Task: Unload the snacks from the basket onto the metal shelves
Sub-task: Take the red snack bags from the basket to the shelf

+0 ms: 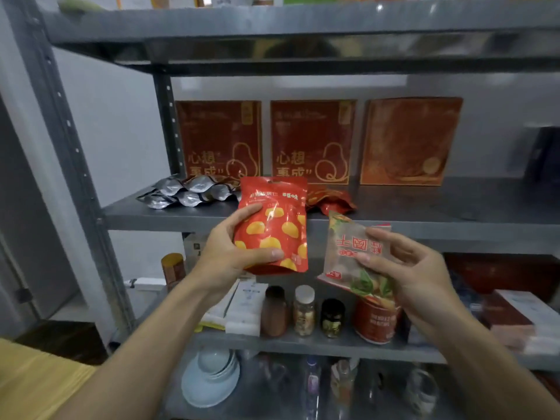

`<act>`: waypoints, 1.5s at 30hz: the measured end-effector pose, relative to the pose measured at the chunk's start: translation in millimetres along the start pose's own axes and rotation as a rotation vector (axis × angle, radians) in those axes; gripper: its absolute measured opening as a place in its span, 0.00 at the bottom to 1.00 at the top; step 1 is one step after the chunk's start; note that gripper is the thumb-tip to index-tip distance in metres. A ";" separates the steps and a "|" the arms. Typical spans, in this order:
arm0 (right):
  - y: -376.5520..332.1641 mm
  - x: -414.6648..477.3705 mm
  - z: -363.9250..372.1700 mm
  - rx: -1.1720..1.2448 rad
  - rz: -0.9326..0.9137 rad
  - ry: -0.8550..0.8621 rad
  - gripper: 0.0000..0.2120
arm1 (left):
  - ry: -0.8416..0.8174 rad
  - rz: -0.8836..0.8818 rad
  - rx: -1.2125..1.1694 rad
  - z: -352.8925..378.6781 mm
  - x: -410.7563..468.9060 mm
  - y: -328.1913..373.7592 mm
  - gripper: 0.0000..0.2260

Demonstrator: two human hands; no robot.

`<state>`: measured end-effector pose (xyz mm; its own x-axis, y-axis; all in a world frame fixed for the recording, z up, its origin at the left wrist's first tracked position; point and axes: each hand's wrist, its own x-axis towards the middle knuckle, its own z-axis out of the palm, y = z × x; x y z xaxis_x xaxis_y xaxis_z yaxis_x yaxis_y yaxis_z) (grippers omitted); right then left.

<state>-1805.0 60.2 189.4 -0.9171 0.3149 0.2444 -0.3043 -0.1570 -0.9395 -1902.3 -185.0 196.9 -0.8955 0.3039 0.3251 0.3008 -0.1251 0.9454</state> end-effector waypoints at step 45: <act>26.8 317.9 -98.4 -0.504 0.028 0.014 0.06 | -0.162 -0.117 0.474 48.4 217.9 -25.5 0.31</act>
<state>-2079.3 248.2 218.3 -0.9185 0.3302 0.2173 -0.1141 0.3050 -0.9455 -2089.2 -69.9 244.6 -0.8812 0.4370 0.1803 0.3511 0.3494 0.8687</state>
